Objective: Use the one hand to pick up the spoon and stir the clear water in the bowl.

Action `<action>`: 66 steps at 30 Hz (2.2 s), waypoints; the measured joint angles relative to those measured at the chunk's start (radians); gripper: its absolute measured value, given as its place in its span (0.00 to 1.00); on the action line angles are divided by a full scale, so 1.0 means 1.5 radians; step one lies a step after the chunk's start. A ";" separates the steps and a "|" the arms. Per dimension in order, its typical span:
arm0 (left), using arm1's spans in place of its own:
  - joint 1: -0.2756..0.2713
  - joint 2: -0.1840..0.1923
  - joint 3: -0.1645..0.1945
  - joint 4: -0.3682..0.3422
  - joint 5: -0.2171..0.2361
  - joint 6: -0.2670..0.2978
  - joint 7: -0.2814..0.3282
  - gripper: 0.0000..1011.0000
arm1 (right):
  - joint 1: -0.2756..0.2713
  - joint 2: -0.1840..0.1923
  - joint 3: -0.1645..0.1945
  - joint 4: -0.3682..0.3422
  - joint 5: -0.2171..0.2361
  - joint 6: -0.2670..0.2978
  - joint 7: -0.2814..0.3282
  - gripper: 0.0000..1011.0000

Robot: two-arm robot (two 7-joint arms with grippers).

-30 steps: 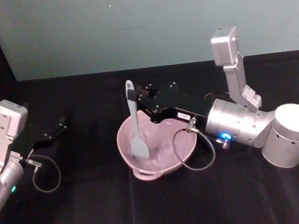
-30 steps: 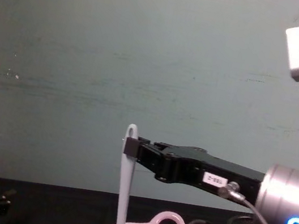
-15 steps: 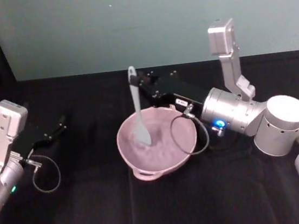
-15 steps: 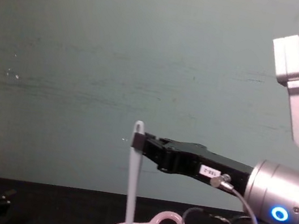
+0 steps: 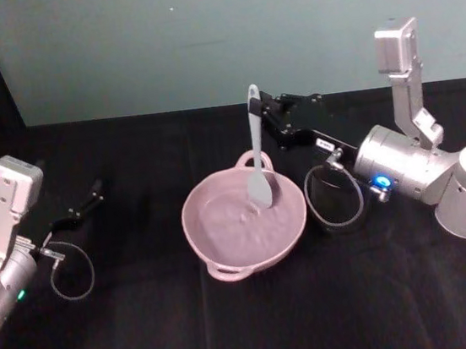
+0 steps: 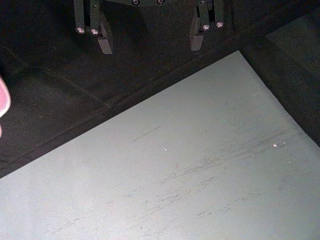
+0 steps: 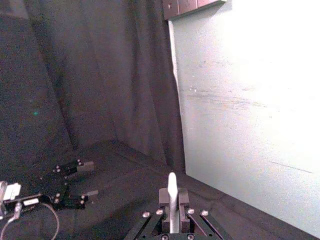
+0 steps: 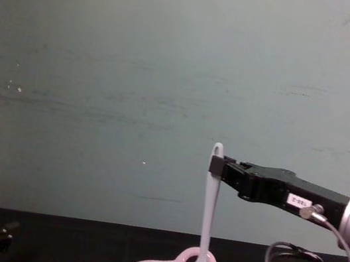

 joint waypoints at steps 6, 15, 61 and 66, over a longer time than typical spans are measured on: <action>0.000 0.000 0.000 0.000 0.000 0.000 0.000 1.00 | -0.019 0.020 0.005 -0.038 -0.008 0.017 -0.005 0.11; 0.000 0.000 0.000 0.000 0.000 0.000 0.000 1.00 | -0.050 0.027 -0.006 -0.094 -0.013 0.031 -0.008 0.11; 0.000 0.000 0.000 0.000 0.000 0.000 0.000 1.00 | -0.006 0.008 0.002 -0.028 -0.010 0.024 -0.007 0.11; 0.000 0.000 0.000 0.000 0.000 0.000 0.000 1.00 | -0.017 0.025 0.000 -0.055 -0.014 0.040 -0.007 0.11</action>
